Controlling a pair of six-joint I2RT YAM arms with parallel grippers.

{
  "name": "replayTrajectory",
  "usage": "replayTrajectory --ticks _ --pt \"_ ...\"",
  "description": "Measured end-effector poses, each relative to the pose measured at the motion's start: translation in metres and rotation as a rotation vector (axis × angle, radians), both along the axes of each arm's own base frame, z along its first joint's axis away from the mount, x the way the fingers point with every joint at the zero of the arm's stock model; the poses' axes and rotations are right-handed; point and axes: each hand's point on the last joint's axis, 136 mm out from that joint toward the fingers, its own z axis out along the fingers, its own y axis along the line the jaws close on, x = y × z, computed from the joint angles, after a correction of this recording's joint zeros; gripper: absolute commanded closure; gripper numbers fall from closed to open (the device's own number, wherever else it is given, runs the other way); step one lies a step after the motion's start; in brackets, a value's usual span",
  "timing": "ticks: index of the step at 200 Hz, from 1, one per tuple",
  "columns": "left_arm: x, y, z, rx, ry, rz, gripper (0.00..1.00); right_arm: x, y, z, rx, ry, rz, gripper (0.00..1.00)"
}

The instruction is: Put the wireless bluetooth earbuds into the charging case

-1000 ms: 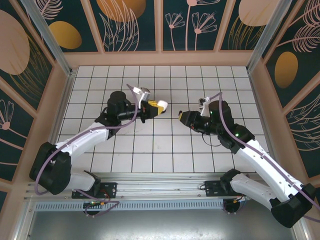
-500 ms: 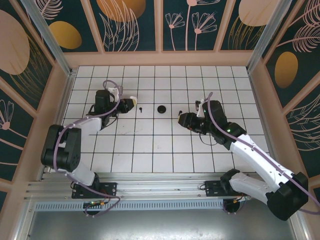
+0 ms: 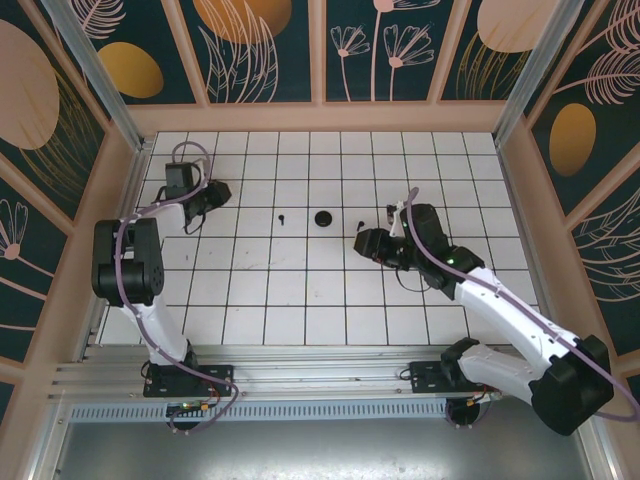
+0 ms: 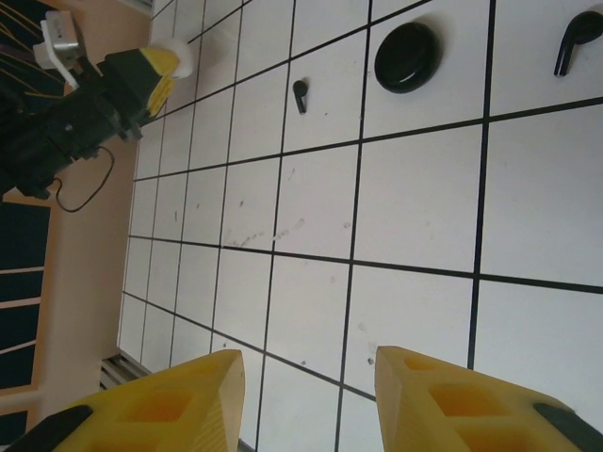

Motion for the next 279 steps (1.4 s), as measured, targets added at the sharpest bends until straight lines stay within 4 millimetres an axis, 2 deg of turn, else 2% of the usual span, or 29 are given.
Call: replayTrajectory --ticks 17,45,71,108,136,173,204,234,261,279 --pt "-0.004 0.009 -0.016 0.009 0.044 0.008 0.91 0.007 0.004 -0.012 -0.015 0.023 0.0 0.58" --pt "-0.016 0.009 -0.035 0.011 0.096 0.001 0.84 0.026 0.015 -0.034 -0.065 0.08 -0.001 0.57" --pt "-0.027 0.007 -0.047 0.004 0.13 0.001 0.72 0.063 0.031 -0.042 -0.138 0.085 -0.011 0.54" --pt "-0.034 0.012 -0.047 0.028 0.127 0.02 0.53 0.119 0.054 -0.05 -0.228 0.045 -0.018 0.46" --pt "-0.04 0.02 -0.033 0.082 0.098 0.048 0.43 0.143 0.066 -0.07 -0.297 0.061 -0.009 0.42" --pt "-0.035 0.033 0.013 0.149 -0.008 0.093 0.35 0.161 0.075 -0.097 -0.395 0.088 0.008 0.4" --pt "-0.035 0.03 0.041 0.136 -0.079 0.087 0.31 0.172 0.082 -0.11 -0.461 0.09 0.022 0.39" --pt "-0.045 0.016 0.039 0.092 -0.077 0.051 0.3 0.178 0.088 -0.124 -0.54 0.087 0.042 0.38" --pt "-0.057 -0.008 0.029 0.054 -0.049 -0.013 0.29 0.178 0.094 -0.137 -0.611 0.082 0.069 0.38" --pt "-0.061 -0.026 0.03 0.035 -0.047 -0.063 0.29 0.179 0.097 -0.143 -0.65 0.072 0.092 0.37"
